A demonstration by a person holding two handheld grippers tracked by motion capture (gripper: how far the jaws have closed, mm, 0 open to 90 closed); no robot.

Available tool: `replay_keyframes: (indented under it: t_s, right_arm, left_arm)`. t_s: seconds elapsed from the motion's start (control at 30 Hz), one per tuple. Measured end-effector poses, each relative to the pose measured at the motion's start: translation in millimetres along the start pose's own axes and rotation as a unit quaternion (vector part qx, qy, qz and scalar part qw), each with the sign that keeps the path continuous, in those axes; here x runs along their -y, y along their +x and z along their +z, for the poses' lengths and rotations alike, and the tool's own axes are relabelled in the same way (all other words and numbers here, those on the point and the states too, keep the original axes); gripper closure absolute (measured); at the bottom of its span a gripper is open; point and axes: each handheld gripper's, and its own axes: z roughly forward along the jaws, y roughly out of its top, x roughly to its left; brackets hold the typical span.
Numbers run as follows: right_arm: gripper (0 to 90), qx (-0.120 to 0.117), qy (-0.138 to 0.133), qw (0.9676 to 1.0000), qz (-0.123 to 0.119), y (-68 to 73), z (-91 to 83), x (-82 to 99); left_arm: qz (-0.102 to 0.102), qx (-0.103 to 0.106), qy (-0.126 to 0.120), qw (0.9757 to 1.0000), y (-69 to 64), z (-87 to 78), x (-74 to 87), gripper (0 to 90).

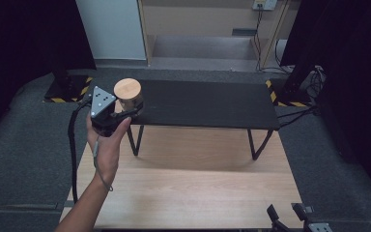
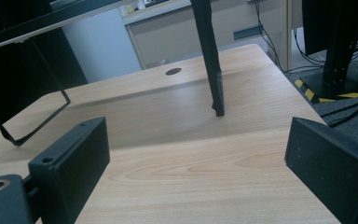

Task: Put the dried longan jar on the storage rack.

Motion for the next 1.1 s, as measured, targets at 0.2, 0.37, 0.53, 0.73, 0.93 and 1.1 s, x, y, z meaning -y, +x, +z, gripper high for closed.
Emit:
replay_keyframes:
  t_s: [0.2,0.37,0.53,0.73,0.93,1.1]
  right_arm:
    - [6.7,0.008,0.0,1.0,0.002,-2.7,0.4,0.2]
    - [6.7,0.013,0.001,0.9999,0.005,-4.2,1.3,0.1]
    - [6.8,0.016,0.001,0.9999,0.006,-5.6,1.5,0.0]
    - [6.8,0.02,0.001,0.9998,0.008,-7.8,0.2,0.3]
    - [6.9,0.023,0.002,0.9997,0.008,-8.5,0.1,0.8]
    - [7.0,0.023,0.003,0.9997,0.008,-7.7,0.2,0.6]
  left_arm:
    - [-0.006,-0.004,0.014,0.9999,6.1,27.0,7.7,24.5]
    - [-0.008,-0.003,0.014,0.9999,5.7,39.3,12.2,24.5]
    - [-0.014,0.001,0.024,0.9996,4.7,50.2,14.8,24.5]
    - [-0.017,0.003,0.033,0.9993,3.4,58.0,16.5,24.5]
    - [-0.026,0.007,0.042,0.9987,5.2,63.8,20.6,24.5]
    - [-0.027,0.007,0.042,0.9987,5.7,63.9,20.9,24.5]
